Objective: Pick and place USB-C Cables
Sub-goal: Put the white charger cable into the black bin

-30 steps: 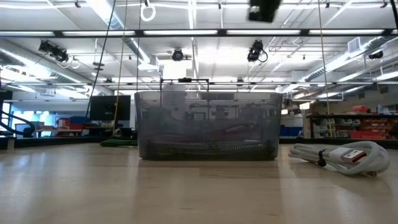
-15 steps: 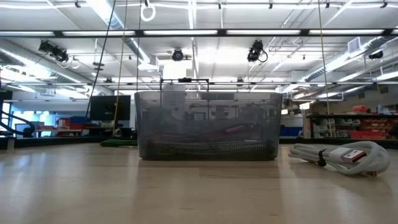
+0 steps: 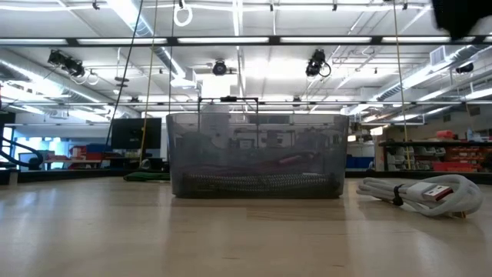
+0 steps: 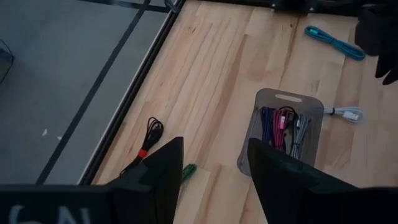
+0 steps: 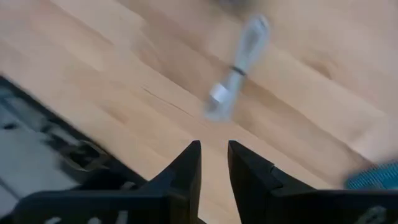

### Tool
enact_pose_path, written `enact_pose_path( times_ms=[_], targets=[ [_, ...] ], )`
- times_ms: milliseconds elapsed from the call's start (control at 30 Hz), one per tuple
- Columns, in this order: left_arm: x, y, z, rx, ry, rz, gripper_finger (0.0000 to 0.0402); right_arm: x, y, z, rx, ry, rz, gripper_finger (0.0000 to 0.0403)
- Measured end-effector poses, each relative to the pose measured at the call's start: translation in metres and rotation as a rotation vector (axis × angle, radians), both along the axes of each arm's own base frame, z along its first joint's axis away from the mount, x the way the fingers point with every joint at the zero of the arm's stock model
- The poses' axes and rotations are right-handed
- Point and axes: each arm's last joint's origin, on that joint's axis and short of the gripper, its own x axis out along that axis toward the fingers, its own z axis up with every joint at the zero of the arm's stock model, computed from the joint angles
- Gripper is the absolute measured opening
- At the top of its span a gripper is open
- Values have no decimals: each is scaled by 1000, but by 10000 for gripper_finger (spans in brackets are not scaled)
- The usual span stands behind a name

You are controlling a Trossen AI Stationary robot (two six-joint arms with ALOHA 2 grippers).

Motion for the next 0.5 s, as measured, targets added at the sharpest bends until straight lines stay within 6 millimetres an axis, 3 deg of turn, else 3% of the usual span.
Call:
enact_pose_path(
  times_ms=[133,333,500],
  targets=[
    [0,0,0,2,2,-3,185,3,4,-19,25,61,4,120],
    [0,0,0,2,2,-2,185,15,9,-35,11,-17,-19,167],
    [0,0,0,2,1,-2,185,24,14,-57,-5,13,-38,192]
  ],
)
